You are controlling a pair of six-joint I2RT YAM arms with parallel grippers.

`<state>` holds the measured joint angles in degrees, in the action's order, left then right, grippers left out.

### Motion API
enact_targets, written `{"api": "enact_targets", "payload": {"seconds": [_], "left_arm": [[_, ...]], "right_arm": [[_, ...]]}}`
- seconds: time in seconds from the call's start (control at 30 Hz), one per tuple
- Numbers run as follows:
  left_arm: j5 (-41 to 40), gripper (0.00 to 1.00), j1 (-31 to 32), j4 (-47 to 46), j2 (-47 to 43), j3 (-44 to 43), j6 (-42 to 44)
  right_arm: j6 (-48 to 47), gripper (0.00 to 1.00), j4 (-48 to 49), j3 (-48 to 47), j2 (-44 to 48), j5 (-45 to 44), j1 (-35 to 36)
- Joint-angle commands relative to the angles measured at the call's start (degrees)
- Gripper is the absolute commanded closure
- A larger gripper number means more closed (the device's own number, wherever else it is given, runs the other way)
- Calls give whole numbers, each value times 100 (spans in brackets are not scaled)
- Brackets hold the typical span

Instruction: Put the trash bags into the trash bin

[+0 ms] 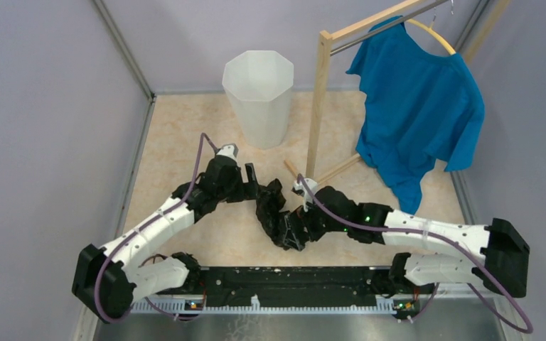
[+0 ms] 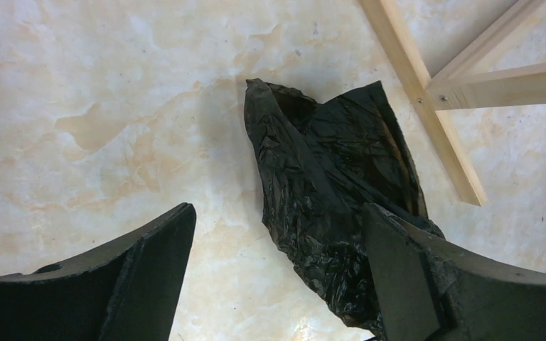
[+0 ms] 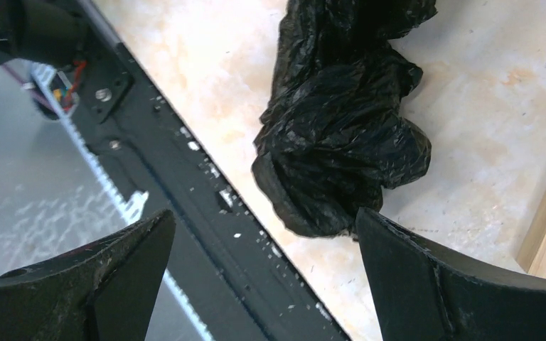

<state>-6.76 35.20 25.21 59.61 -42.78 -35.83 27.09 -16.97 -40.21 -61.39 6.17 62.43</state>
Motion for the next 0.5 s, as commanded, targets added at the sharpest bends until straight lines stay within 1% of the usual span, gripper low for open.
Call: {"api": "enact_targets", "payload": {"seconds": [0.0, 0.13, 0.27, 0.33, 0.4, 0.43, 0.47], "left_arm": [[867, 10, -239, -821, 297, 3, 182], [1473, 18, -496, -1616, 343, 231, -20], [1752, 20, -634, -1939, 614, 259, -194], [1876, 23, -692, -2090, 788, 298, -228], [2000, 26, -747, -2208, 991, 350, -253], [2030, 28, -766, -2237, 1091, 373, -263], [2038, 30, -793, -2255, 1191, 390, -263]], "right_arm": [[-90, 2, 505, -347, -530, -1145, 429], [-320, 4, 301, -464, -1128, -1987, 765], [-412, 9, 185, -400, -1587, -2407, 903], [-392, 16, 126, -360, -1730, -2602, 925], [-380, 28, 82, -320, -1814, -2813, 922], [-402, 36, 85, -288, -1832, -2884, 924], [-429, 42, 99, -260, -1838, -2941, 928]]}}
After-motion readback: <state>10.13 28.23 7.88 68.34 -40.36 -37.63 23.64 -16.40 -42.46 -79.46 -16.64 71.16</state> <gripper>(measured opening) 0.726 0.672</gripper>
